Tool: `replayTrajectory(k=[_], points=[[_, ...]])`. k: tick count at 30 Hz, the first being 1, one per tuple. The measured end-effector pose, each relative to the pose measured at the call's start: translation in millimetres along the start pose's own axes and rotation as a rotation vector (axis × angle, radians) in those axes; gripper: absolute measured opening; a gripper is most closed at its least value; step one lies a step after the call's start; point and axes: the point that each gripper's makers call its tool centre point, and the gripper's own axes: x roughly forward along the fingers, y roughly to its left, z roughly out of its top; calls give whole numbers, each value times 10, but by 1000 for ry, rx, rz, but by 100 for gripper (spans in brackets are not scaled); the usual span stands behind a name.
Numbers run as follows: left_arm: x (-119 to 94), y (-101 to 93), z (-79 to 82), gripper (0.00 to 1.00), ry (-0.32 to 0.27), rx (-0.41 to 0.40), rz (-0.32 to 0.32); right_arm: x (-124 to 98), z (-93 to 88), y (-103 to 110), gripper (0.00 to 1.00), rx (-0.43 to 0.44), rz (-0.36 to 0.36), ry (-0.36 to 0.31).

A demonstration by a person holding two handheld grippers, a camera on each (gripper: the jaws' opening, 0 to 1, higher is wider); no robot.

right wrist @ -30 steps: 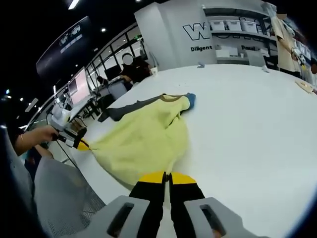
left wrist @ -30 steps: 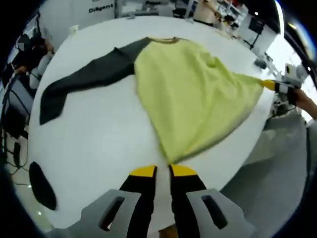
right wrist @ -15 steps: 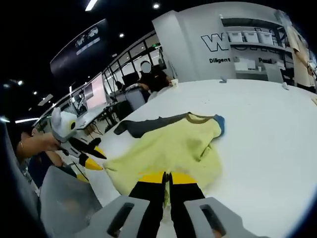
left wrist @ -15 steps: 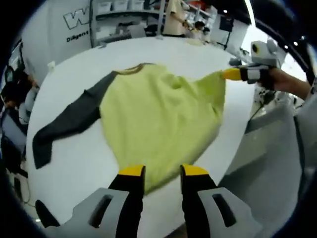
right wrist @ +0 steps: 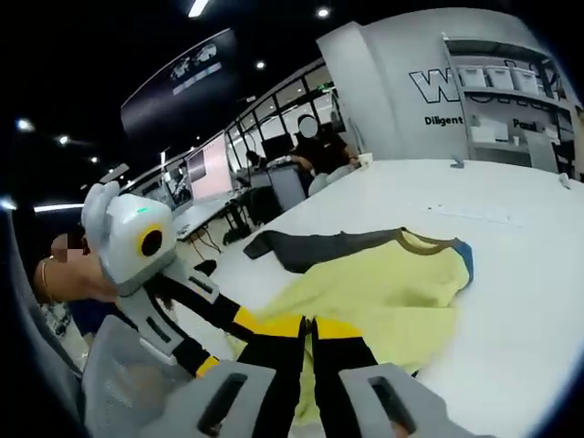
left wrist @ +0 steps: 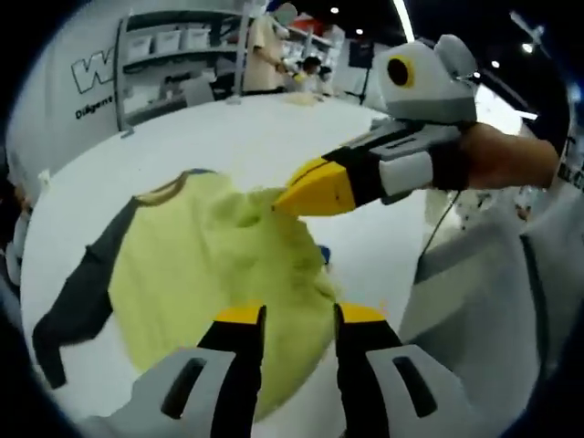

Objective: Fold the garment on the visible template until the final outline fits inside the template.

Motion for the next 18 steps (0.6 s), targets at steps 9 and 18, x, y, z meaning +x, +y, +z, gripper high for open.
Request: replayTrajectory(k=[9,18], points=[[305,65,284,31,-66,-45,46,69,-20,115,0,-4,39,13],[292,212,347,9,-114,-52,50,88,-56,200,0,-17,75,28]])
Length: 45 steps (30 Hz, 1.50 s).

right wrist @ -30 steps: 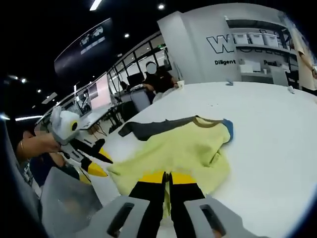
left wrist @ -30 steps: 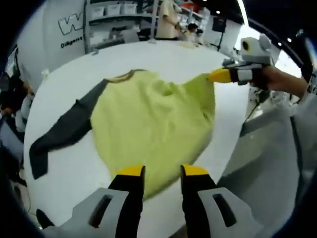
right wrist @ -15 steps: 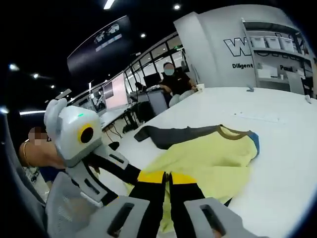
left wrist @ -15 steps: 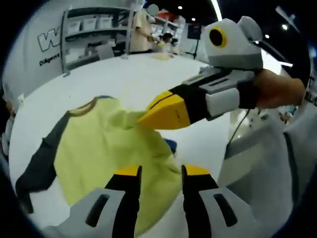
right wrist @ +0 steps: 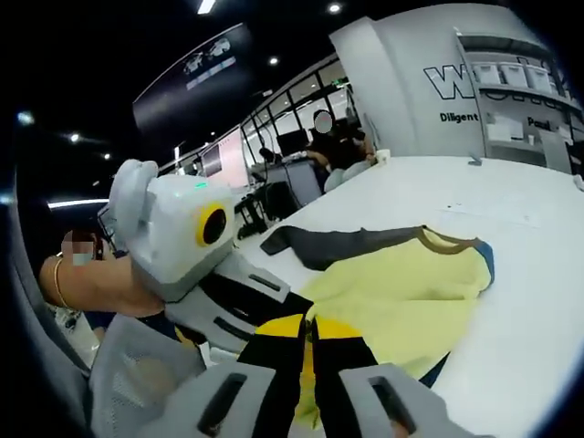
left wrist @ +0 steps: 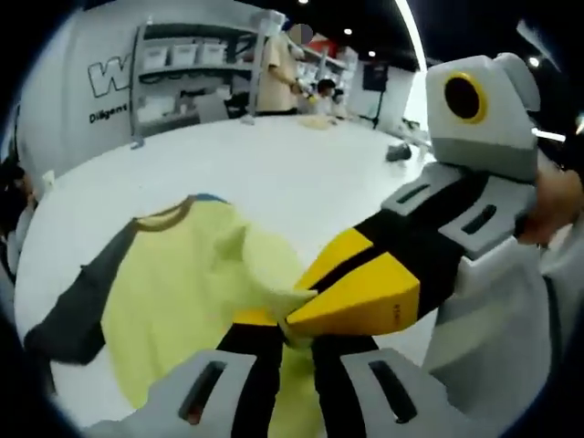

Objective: Fold the garment on the visible template until the final outline fits inside the template.

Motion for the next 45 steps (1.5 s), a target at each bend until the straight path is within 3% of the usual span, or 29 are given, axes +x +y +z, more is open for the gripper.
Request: replayTrajectory(k=[8,12,16,19,21,24,30,32,37,45], points=[[9,-7,-51,2,-18,5,5,14,-64,25,0,-16,19,22],[8,56,-63,2,-16,-6,37,-45,-71,-1,0,-9,25,20],[-57,167,-76,2,-24,-44,67,-180,-71,-180,2,-45,-34,12],[-111,268,-80,2,-30,-63,94,-293,-238,-385,6,-95,-95,74],[-161,360,-71,1,-43,-79,114,-363,-477,-526,9,-108,-128,157],[-184,381,-46,1,-53,-99,129,-404,-672,-653,12,-140,-161,209],[-234,445,-53,1,-62,-108,139,-319,-1040,-755,27,-109,-178,291],[-254,443,-29,1,-73,-121,145,-291,-1143,-772,32,-59,-194,314],[-286,441,14,1,-87,-134,148,-214,-1138,-793,28,30,-197,289],[-334,505,44,1,-98,-139,156,-132,-1160,-877,9,22,-178,288]])
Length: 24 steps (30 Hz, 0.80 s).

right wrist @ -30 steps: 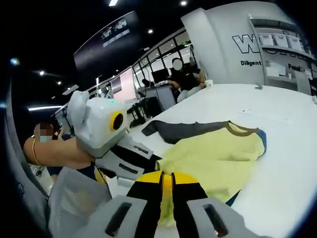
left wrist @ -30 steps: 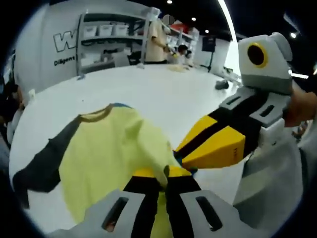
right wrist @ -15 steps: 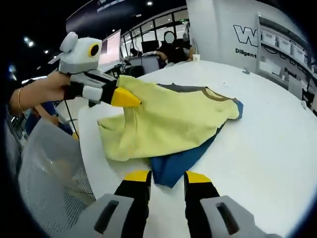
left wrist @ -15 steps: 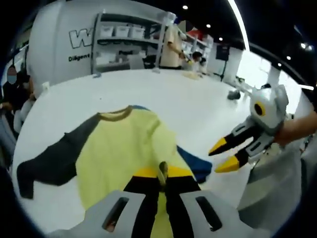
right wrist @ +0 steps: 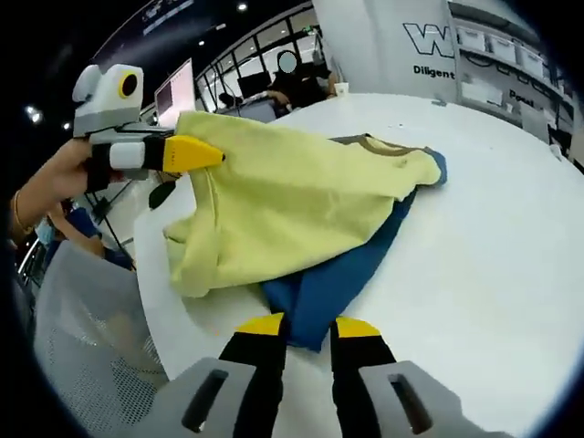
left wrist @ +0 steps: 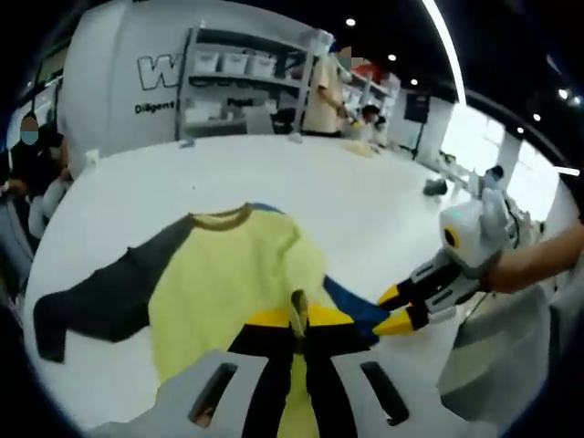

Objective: Fold the garment on the visible template until the final outline fits inside the template.

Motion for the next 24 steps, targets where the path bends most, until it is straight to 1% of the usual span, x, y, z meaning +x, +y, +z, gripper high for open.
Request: replayTrajectory(k=[2,4,5,6,8,9,10,12,14,17,18,20,21,22,23,24], points=[[-15,12,14,1,-1,-2,4,-7,-16,40,0,1,19,14],[-32,23,30,1,-4,-2,6,-21,-21,29,0,-14,19,31],[-42,20,49,1,-7,0,7,-37,-5,-8,0,-53,13,41],[-56,22,58,1,-8,5,9,-60,24,-55,0,-63,4,44],[-69,37,51,1,-7,15,9,-111,73,-179,0,-72,-19,37],[-77,43,47,1,-7,18,8,-123,87,-208,0,-76,-26,35],[-87,39,49,1,-8,21,7,-184,153,-267,0,-84,-44,28],[-121,40,56,1,-10,25,10,-233,192,-407,0,-90,-62,28],[-164,56,73,1,-13,29,16,-313,258,-647,0,-99,-109,26],[-182,115,51,1,-17,28,23,-403,358,-888,0,-105,-156,15],[-177,124,46,1,-14,27,28,-466,399,-1035,0,-153,-198,27],[-179,145,42,1,-12,24,35,-565,452,-1237,0,-218,-255,52],[-182,152,44,1,-14,23,37,-607,481,-1326,0,-218,-267,53],[-187,164,46,1,-15,21,39,-625,492,-1355,0,-222,-271,56],[-194,178,48,1,-16,20,42,-725,561,-1456,0,-250,-309,66],[-201,188,46,1,-15,24,41,-807,639,-1566,0,-269,-346,61]])
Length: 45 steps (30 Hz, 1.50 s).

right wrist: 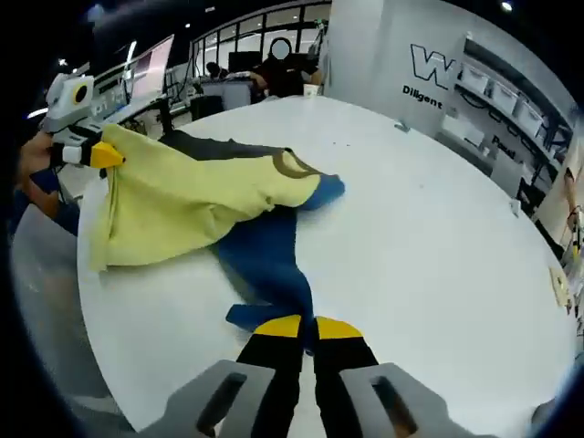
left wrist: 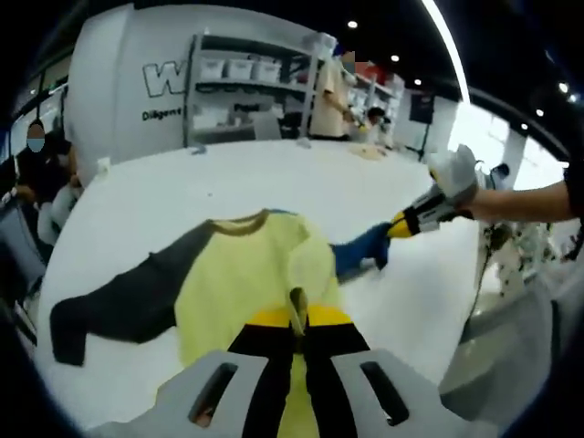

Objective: Fold the garment on the visible template until the final outline fits inside the template.

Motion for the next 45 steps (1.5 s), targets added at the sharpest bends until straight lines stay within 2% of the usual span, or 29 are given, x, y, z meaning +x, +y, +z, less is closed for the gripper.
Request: replayTrajectory(k=[3,4,7,9,10,15,20,23,25,29,34,36,40,41,44,45], points=[[-13,-9,3,1,0,10,-3,-71,90,-298,0,18,-53,-18],[-13,-14,2,1,1,10,-4,-81,100,-334,0,21,-58,-20],[-11,-34,9,1,0,8,-7,-63,131,-677,0,17,-107,-24],[-10,-38,17,1,-2,7,-8,-85,147,-811,0,19,-130,-25],[-8,-46,21,1,0,7,-10,-149,168,-899,0,28,-145,-21],[-4,-111,44,1,-1,15,-28,-207,200,-1300,0,91,-205,-36],[7,-213,82,1,-2,30,-48,-314,144,-1564,0,114,-249,-43],[11,-303,96,1,-1,37,-68,-401,132,-1630,0,102,-266,-40],[-3,-375,100,1,2,47,-91,-479,28,-1795,0,78,-300,-15],[-87,-540,124,1,-3,65,-133,-554,-91,-1916,0,94,-320,-10],[-186,-639,80,1,19,105,-163,-568,-217,-1772,0,79,-311,2],[-203,-664,40,1,30,116,-173,-545,-363,-1647,0,69,-299,26],[-239,-703,-48,1,58,115,-177,-507,-726,-1279,0,96,-251,72],[-248,-714,-60,1,63,114,-177,-500,-767,-1237,0,103,-247,78],[-233,-706,-128,1,76,96,-174,-453,-1023,-903,0,110,-190,119],[-229,-701,-150,1,80,93,-174,-440,-1094,-736,0,98,-150,131]])
